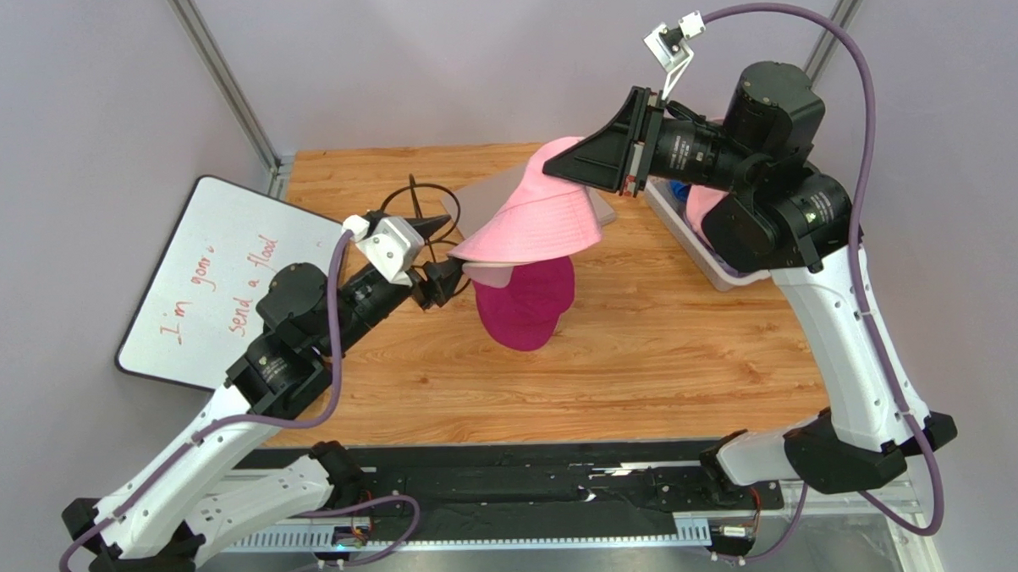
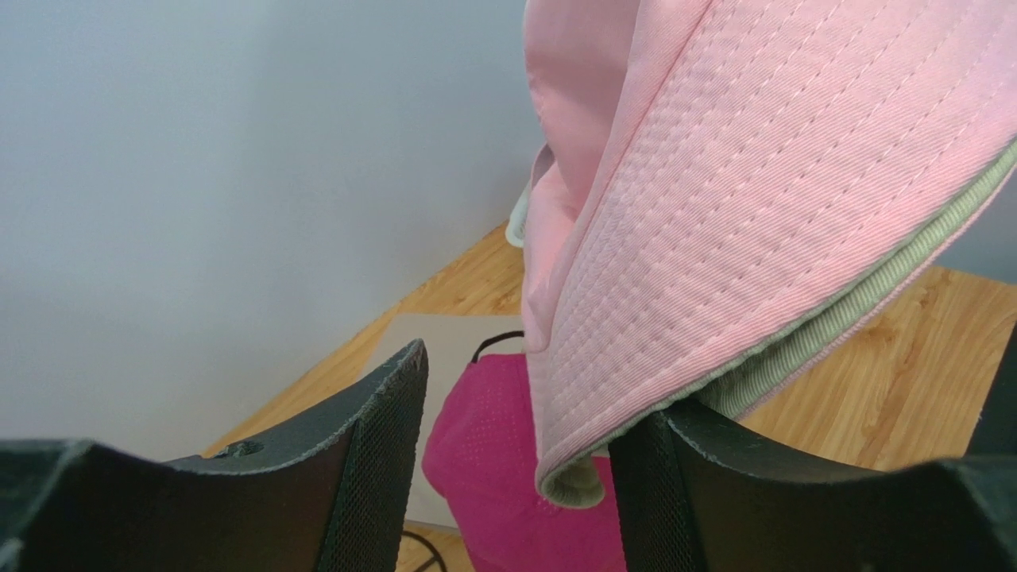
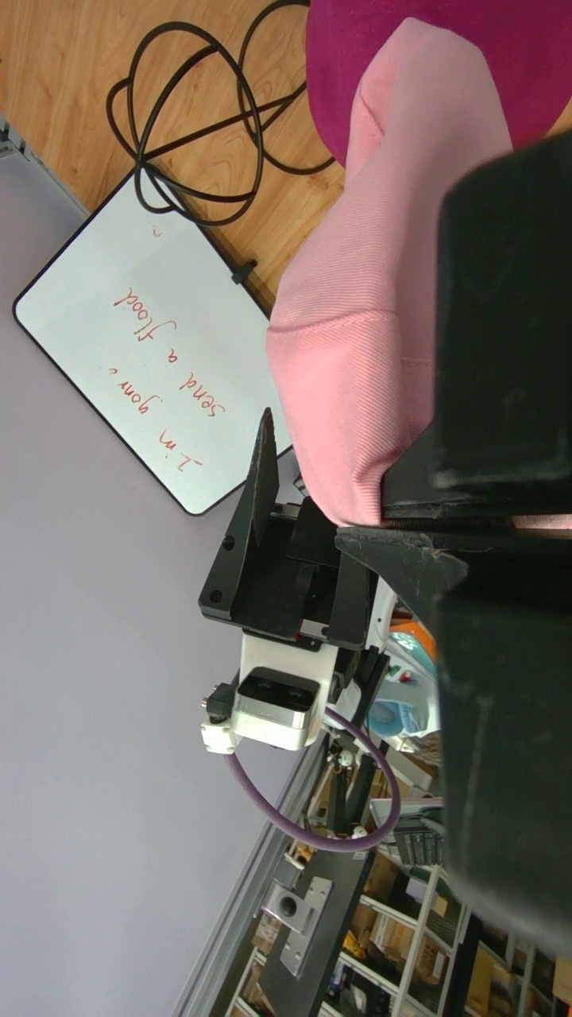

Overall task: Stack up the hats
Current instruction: Place the hat on the hat stand.

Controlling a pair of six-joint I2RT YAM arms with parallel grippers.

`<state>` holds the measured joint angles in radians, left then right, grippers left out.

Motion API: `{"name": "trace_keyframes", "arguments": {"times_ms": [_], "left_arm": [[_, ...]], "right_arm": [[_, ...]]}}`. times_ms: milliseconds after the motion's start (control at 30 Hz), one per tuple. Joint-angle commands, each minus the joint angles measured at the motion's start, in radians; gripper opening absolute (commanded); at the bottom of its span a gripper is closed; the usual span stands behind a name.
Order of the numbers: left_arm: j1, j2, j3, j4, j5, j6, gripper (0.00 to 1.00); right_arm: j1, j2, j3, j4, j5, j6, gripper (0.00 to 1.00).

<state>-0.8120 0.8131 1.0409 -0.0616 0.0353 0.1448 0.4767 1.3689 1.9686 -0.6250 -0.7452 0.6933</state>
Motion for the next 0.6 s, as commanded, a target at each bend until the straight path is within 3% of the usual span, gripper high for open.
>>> {"name": "trace_keyframes", "arguments": {"times_ms": [0, 67, 167, 200, 233, 333, 433, 467, 500, 567], "left_arm": [[-0.006, 0.009, 0.03, 0.121, 0.075, 0.015, 0.57], [-0.007, 0.027, 0.042, 0.131, 0.132, -0.001, 0.5], [-0.009, 0.053, 0.073, 0.131, 0.199, -0.027, 0.28], [-0.007, 0.057, 0.086, 0.132, 0.212, -0.034, 0.12], [-0.009, 0.06, 0.093, 0.135, 0.227, -0.05, 0.04], [-0.007, 0.049, 0.132, 0.112, 0.174, -0.077, 0.0], [-0.009, 0.041, 0.246, -0.042, -0.033, -0.086, 0.0], [-0.007, 0.046, 0.284, -0.093, -0.111, -0.086, 0.0], [-0.007, 0.05, 0.362, -0.198, -0.17, -0.094, 0.0], [-0.007, 0.09, 0.456, -0.324, -0.329, -0.102, 0.0]], "right_arm": [[0.003, -0.018, -0.004, 0.048, -0.033, 0.026, 0.0], [0.005, 0.001, 0.012, 0.042, -0.031, 0.02, 0.0], [0.005, 0.033, 0.041, 0.027, -0.029, 0.006, 0.0], [0.005, 0.039, 0.047, 0.024, -0.026, 0.002, 0.0], [0.005, 0.047, 0.053, 0.021, -0.02, -0.014, 0.0], [0.005, 0.079, 0.125, -0.057, 0.061, -0.073, 0.04], [0.003, 0.102, 0.2, -0.151, 0.214, -0.17, 0.29], [0.0, 0.101, 0.208, -0.162, 0.283, -0.199, 0.51], [-0.01, 0.096, 0.214, -0.176, 0.311, -0.205, 0.61], [-0.019, 0.085, 0.211, -0.183, 0.412, -0.218, 0.68]]}}
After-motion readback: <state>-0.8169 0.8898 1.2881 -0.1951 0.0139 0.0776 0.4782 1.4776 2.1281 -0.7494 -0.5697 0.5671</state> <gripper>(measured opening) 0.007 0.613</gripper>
